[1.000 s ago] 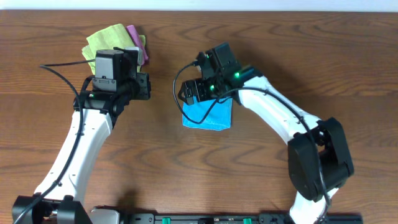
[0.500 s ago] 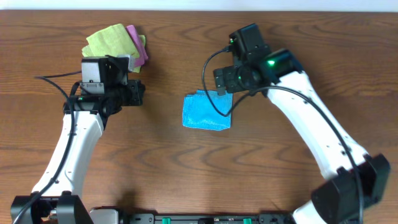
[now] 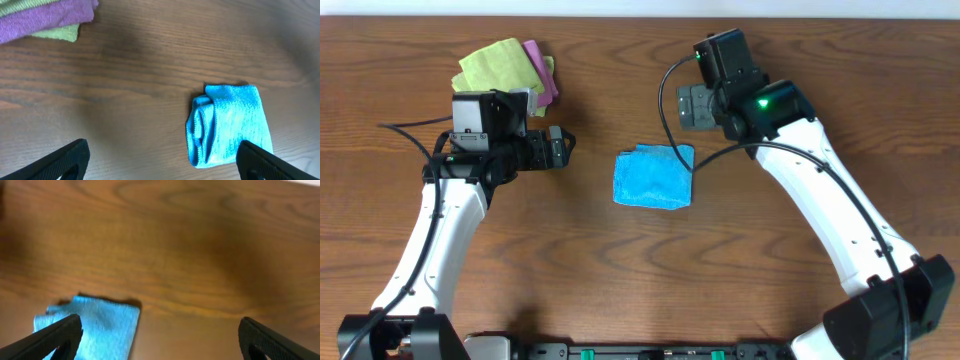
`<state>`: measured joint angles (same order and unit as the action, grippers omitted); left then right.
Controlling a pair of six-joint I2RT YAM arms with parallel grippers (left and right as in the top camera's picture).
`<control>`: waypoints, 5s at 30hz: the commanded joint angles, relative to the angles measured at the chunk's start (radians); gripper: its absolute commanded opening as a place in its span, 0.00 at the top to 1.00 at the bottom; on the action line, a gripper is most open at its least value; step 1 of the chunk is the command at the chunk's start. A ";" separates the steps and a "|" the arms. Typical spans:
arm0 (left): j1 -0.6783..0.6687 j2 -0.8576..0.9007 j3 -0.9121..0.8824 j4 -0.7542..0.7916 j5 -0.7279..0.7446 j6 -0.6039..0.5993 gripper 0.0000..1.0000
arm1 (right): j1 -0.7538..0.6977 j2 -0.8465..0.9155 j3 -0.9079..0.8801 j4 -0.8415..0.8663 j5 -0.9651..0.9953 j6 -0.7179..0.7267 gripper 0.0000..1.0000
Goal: Fold the cloth
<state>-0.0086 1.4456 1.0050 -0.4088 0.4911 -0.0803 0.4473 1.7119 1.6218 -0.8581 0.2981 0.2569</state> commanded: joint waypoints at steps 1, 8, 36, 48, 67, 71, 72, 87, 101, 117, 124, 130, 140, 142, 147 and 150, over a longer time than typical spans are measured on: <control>-0.001 -0.008 -0.005 -0.024 0.008 -0.014 0.05 | -0.009 0.001 0.012 0.005 0.039 0.019 0.01; -0.001 -0.008 -0.005 -0.065 0.008 -0.116 0.05 | -0.009 0.001 0.012 -0.014 0.039 0.019 0.01; -0.051 -0.010 -0.005 0.089 0.119 -0.190 0.05 | -0.007 0.001 0.012 -0.191 0.023 0.005 0.01; -0.198 -0.274 -0.005 -0.034 -0.216 -0.136 0.05 | -0.005 -0.144 0.010 -0.231 0.016 0.001 0.01; -0.446 -0.523 -0.178 -0.161 -0.398 -0.283 0.05 | 0.004 -0.712 -0.612 -0.018 -0.037 0.076 0.01; -0.452 -0.545 -0.278 -0.090 -0.390 -0.302 0.05 | 0.004 -0.710 -0.644 -0.012 -0.037 0.076 0.01; -0.452 -0.545 -0.289 -0.086 -0.390 -0.302 0.05 | 0.004 -0.709 -0.652 -0.006 -0.036 0.076 0.01; -0.452 -0.543 -0.297 -0.053 -0.391 -0.301 0.05 | 0.004 -0.692 -0.663 -0.008 -0.037 0.076 0.01; -0.450 -0.246 -0.297 0.186 -0.276 -0.282 0.05 | 0.004 -0.692 -0.663 -0.009 -0.037 0.076 0.01; -0.283 0.054 -0.297 0.402 0.031 -0.256 0.12 | 0.004 -0.692 -0.663 -0.009 -0.037 0.076 0.01; -0.275 0.129 -0.297 0.486 0.087 -0.264 0.11 | 0.004 -0.692 -0.663 -0.009 -0.037 0.076 0.01; -0.271 0.195 -0.297 0.531 0.093 -0.264 0.12 | 0.004 -0.692 -0.663 -0.009 -0.037 0.076 0.01; -0.271 0.294 -0.297 0.607 0.098 -0.264 0.13 | 0.004 -0.692 -0.663 -0.009 -0.037 0.076 0.01; -0.271 0.306 -0.297 0.619 0.099 -0.264 0.13 | 0.004 -0.692 -0.663 -0.009 -0.037 0.076 0.01; -0.271 0.350 -0.297 0.674 0.142 -0.302 0.17 | 0.004 -0.692 -0.663 -0.009 -0.037 0.076 0.01; -0.271 0.381 -0.297 0.692 0.172 -0.314 0.20 | 0.004 -0.692 -0.663 -0.009 -0.037 0.076 0.01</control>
<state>-0.2848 1.7752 0.7082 0.2947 0.6365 -0.3725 0.4473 1.0206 0.9646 -0.8680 0.2577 0.3145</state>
